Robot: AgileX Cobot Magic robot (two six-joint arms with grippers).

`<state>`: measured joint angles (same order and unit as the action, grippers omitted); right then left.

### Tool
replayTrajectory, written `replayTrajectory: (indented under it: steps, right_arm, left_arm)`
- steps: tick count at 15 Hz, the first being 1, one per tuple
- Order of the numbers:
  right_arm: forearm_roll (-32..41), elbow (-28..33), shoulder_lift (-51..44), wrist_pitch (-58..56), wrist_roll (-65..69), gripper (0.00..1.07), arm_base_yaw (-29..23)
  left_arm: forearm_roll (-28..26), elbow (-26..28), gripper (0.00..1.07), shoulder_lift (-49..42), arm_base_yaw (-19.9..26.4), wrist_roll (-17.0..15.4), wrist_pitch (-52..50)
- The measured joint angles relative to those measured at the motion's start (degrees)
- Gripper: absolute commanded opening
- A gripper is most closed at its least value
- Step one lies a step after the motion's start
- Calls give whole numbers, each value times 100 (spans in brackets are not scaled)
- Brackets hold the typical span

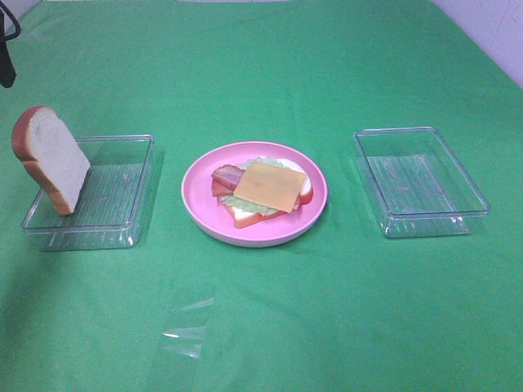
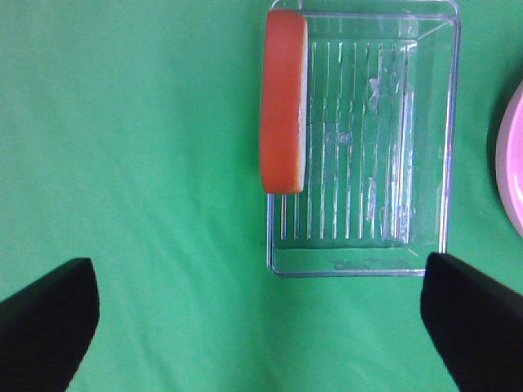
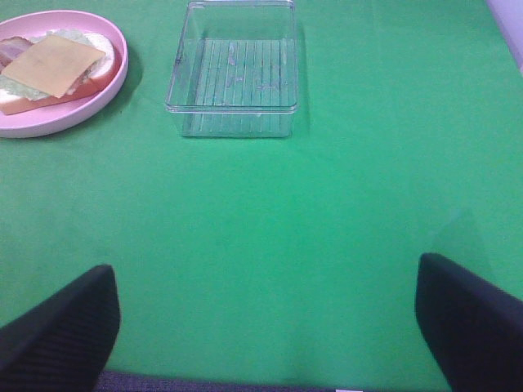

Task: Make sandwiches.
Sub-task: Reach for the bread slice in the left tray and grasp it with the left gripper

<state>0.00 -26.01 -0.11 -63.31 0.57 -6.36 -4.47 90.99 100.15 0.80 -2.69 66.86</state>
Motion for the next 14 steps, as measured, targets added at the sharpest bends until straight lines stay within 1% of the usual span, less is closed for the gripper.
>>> replayTrajectory:
  steps: [3,5,6,8,10,14]
  right_arm:
    - [0,0,0,0,0,96,0]
    - [0,0,0,0,0,96,0]
    - [0,0,0,0,0,96,0]
    - [0,0,0,0,0,96,0]
    - [0,0,0,0,0,96,0]
    - [0,0,0,0,0,96,0]
  left_arm:
    - [-6,0,102,166,0,11,-229]
    - [-52,0,102,504,0,11,-275]
    - [-115,0,102,676,0,46,-332]
    - [-395,0,102,1106,0,269,-630]
    - [-561,0,102,1450,0,269,-859]
    - [-625,-29,98,1828,0,361,-1226]
